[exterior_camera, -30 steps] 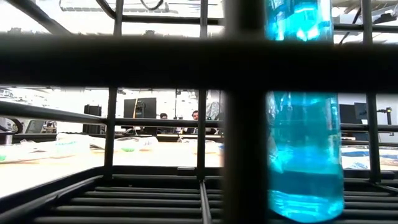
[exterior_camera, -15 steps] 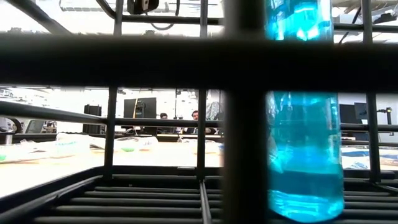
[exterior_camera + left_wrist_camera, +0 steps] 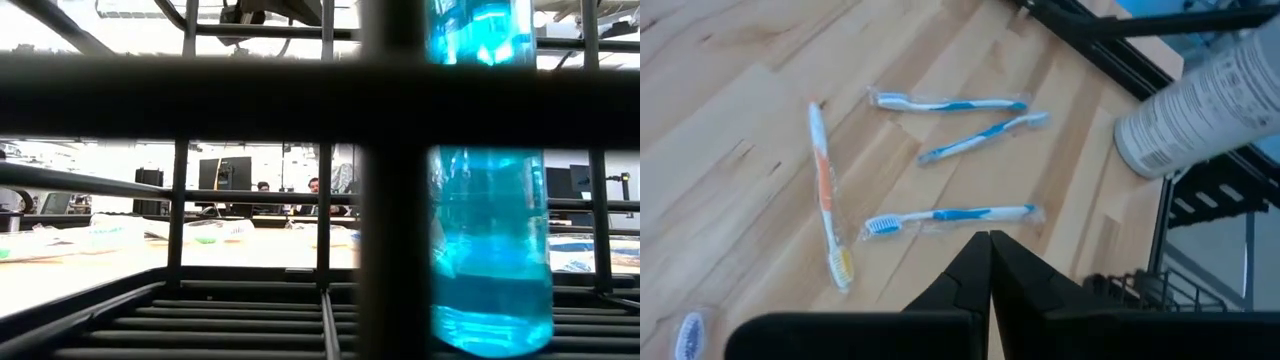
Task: Pick & Place toothbrushing station
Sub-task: Put the right blue toothbrush into the black mesh organizer
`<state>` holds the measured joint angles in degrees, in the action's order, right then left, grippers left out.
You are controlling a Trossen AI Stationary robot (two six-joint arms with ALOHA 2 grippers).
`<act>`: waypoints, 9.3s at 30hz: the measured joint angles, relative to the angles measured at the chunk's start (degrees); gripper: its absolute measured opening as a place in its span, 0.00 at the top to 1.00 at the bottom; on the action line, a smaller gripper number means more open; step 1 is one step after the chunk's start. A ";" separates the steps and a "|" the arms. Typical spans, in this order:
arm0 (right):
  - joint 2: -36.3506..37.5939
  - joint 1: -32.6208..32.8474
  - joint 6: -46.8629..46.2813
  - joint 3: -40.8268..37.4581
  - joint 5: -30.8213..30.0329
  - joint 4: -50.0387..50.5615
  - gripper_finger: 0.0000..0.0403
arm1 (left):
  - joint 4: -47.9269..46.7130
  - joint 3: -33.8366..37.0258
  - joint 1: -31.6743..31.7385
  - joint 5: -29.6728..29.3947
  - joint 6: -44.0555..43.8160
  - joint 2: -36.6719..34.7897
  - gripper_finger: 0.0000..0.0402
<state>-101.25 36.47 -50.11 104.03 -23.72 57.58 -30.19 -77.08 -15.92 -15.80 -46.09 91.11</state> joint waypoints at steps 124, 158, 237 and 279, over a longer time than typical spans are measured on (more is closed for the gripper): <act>20.68 -32.89 8.01 -52.23 24.77 -24.77 0.99 | 3.19 0.02 2.73 -6.88 -1.74 0.02 1.00; 36.40 -0.50 50.33 -49.99 11.45 -74.78 0.98 | 4.26 0.02 -2.10 -4.71 6.94 0.02 1.00; 6.25 4.00 49.90 -57.62 31.67 -109.66 1.00 | 22.95 0.04 -20.32 -17.69 17.32 0.02 1.00; 0.54 -0.22 45.75 -65.35 37.22 -123.43 1.00 | 22.97 0.04 -19.96 -17.63 17.17 0.02 1.00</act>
<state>-100.71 36.25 -4.36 38.68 13.50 -65.84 -7.22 -77.03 -35.88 -33.43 -28.92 91.13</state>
